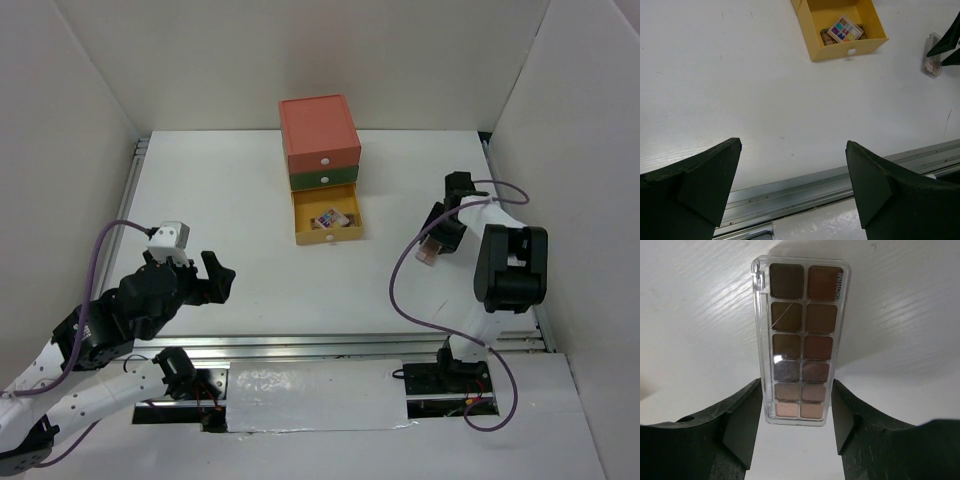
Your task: Organize the makeup
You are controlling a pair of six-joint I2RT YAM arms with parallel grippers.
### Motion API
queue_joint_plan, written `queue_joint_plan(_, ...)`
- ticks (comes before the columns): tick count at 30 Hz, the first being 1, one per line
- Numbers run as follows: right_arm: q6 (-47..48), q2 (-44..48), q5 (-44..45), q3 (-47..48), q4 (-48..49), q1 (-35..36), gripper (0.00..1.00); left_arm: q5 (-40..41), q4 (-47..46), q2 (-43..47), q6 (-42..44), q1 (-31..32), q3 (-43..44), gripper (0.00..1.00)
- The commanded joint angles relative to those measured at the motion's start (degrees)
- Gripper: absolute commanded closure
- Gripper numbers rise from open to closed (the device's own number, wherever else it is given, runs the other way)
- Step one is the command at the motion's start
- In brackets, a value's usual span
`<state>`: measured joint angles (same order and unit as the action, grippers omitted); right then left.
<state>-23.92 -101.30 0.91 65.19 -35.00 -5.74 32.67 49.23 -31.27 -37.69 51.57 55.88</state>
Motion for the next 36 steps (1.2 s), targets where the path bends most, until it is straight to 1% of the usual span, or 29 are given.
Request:
queue_joint_plan(1, -1.6, 8.0, 0.3, -0.1, 2.5, 4.0, 0.72, -0.5, -2.6, -0.2, 1.0, 0.1, 0.5, 0.01)
queue_joint_plan(3, -3.0, 9.8, 1.8, 1.3, 2.1, 7.1, 0.72, -0.3, -2.6, -0.1, 1.0, 0.1, 0.4, 0.01)
queue_joint_plan(4, -3.7, 9.9, 3.6, 3.0, 1.8, 8.4, 0.72, -0.2, -2.5, -0.2, 1.0, 0.1, 0.4, 0.01)
queue_joint_plan(6, -6.3, 10.0, 4.5, 4.7, 1.9, 12.0, 0.72, 0.0, -2.4, -0.1, 0.8, 0.1, 0.4, 0.01)
queue_joint_plan(11, -14.3, 9.7, 6.5, 9.6, 6.2, 21.2, 0.72, -0.1, -2.5, -0.1, 0.9, 0.1, 0.2, 0.01)
queue_joint_plan(12, -15.6, 8.7, 7.3, 10.4, 6.9, 24.0, 0.72, -0.1, -2.5, -0.2, 0.9, 0.1, 0.2, 0.01)
queue_joint_plan(13, -17.1, 8.0, 7.3, 11.9, 8.6, 25.1, 0.72, 0.0, -2.5, -0.1, 0.7, 0.1, 0.3, 0.01)
queue_joint_plan(14, -20.7, 6.7, 7.0, 12.5, 9.5, 26.1, 0.72, 0.0, -2.5, -0.2, 0.7, 0.1, 0.4, 0.01)
queue_joint_plan(15, -22.6, 6.1, 6.8, 12.9, 12.1, 27.8, 0.72, 0.0, -2.5, -0.2, 0.7, 0.1, 0.2, 0.01)
queue_joint_plan(16, -26.9, 5.8, 6.7, 12.4, 14.0, 28.7, 0.72, 0.1, -2.5, -0.1, 0.7, 0.1, 0.2, 0.01)
queue_joint_plan(17, -29.2, 5.3, 6.8, 12.1, 17.7, 30.5, 0.72, 0.2, -2.4, 0.1, 0.7, 0.1, 0.2, 0.01)
queue_joint_plan(18, -31.1, 5.0, 7.3, 11.9, 19.4, 31.5, 0.72, 0.1, -2.5, 0.2, 0.7, 0.1, 0.2, 0.01)
queue_joint_plan(19, -34.4, 3.6, 8.2, 12.6, 20.1, 32.5, 0.71, 0.1, -2.6, 0.6, 0.6, 0.1, 0.1, 0.01)
queue_joint_plan(21, -37.1, 1.4, 11.0, 14.8, 19.8, 35.3, 0.70, 0.0, -2.6, 0.9, 0.6, 0.1, 0.1, 0.01)
queue_joint_plan(22, -39.4, 0.2, 11.8, 17.3, 19.3, 36.2, 0.69, 0.1, -2.6, 0.9, 0.7, 0.2, 0.0, 0.01)
queue_joint_plan(24, -41.5, -3.2, 13.1, 19.2, 18.5, 37.5, 0.69, -0.1, -2.8, 1.3, 0.9, 0.2, -0.1, 0.01)
queue_joint_plan(27, -45.1, -5.7, 15.1, 20.2, 18.1, 39.1, 0.64, -0.1, -2.7, 1.4, 0.7, 0.4, -0.1, 0.01)
queue_joint_plan(28, -45.9, -5.7, 15.8, 19.9, 18.0, 39.3, 0.61, -0.1, -2.7, 1.4, 0.7, 0.5, -0.1, 0.01)
queue_joint_plan(29, -46.5, -5.3, 16.5, 19.4, 18.1, 39.4, 0.54, -0.1, -2.7, 1.5, 0.7, 0.6, -0.2, 0.01)
queue_joint_plan(30, -47.0, -5.0, 16.9, 18.7, 18.6, 39.5, 0.51, -0.1, -2.7, 1.4, 0.7, 0.7, -0.1, 0.01)
queue_joint_plan(31, -47.6, -4.1, 17.3, 17.0, 19.1, 39.6, 0.45, -0.1, -2.7, 1.4, 0.8, 0.7, -0.1, 0.00)
queue_joint_plan(32, -47.7, -3.7, 17.3, 16.1, 20.1, 39.7, 0.34, -0.1, -2.8, 1.3, 0.9, 0.8, -0.2, 0.01)
queue_joint_plan(34, -47.7, -2.6, 18.1, 15.1, 19.9, 39.5, 0.26, -0.2, -2.9, 1.2, 1.0, 0.8, -0.2, 0.01)
queue_joint_plan(35, -47.5, -2.3, 18.5, 14.9, 19.7, 39.7, 0.14, -0.1, -2.8, 1.2, 1.0, 0.8, -0.1, 0.01)
queue_joint_plan(36, -47.0, -2.2, 18.7, 14.9, 19.5, 39.6, 0.09, -0.1, -2.8, 1.2, 1.0, 0.8, -0.1, 0.01)
